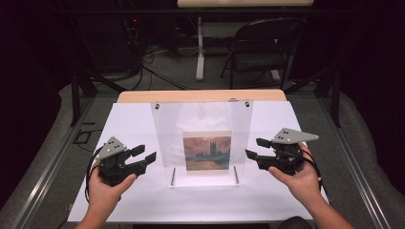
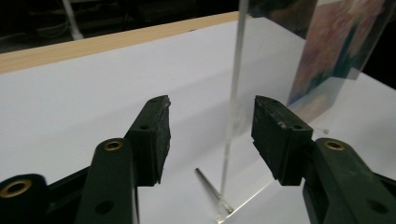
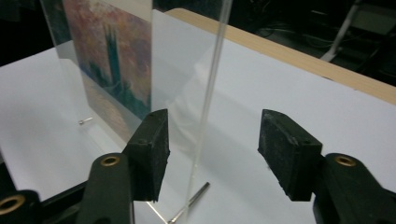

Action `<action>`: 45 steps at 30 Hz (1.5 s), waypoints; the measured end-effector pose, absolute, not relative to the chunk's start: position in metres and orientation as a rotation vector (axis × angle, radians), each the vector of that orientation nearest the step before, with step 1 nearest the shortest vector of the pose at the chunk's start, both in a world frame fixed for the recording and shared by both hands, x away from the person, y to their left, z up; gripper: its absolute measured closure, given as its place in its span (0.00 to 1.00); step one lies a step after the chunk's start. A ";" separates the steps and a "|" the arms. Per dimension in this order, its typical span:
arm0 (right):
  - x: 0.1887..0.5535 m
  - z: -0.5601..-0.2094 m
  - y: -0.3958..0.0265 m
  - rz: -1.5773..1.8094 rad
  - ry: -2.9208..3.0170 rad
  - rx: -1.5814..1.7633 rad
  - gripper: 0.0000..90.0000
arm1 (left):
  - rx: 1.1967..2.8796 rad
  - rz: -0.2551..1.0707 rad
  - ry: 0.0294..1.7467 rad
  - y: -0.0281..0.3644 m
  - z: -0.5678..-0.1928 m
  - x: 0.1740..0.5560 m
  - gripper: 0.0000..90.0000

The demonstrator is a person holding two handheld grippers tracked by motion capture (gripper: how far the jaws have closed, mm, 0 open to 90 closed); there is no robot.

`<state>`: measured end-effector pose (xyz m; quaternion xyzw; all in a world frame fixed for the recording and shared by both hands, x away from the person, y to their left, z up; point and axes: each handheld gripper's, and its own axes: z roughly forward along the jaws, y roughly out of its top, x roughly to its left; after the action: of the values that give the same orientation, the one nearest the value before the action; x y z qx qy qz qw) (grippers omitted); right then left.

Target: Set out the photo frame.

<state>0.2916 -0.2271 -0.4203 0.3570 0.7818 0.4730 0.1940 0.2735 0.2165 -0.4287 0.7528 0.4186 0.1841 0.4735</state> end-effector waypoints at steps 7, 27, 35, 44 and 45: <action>0.282 -0.429 -0.243 1.287 2.110 1.027 0.45 | 1.815 0.517 1.086 0.237 -0.440 0.267 0.45; 0.274 -0.502 -0.259 1.207 2.055 1.203 0.44 | 1.763 0.508 1.264 0.263 -0.521 0.268 0.40; 0.277 -0.526 -0.255 1.181 2.068 1.194 0.44 | 1.826 0.530 1.245 0.258 -0.535 0.271 0.40; 0.282 -0.541 -0.253 1.142 2.144 1.232 0.44 | 1.916 0.516 1.200 0.248 -0.543 0.273 0.40; 0.283 -0.542 -0.252 1.144 2.149 1.231 0.44 | 1.924 0.514 1.199 0.247 -0.544 0.273 0.40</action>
<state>0.2826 -0.2522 -0.5424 0.4418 0.7709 0.4103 0.2053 0.2728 0.2473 -0.5443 0.7596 0.4732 0.2030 0.3973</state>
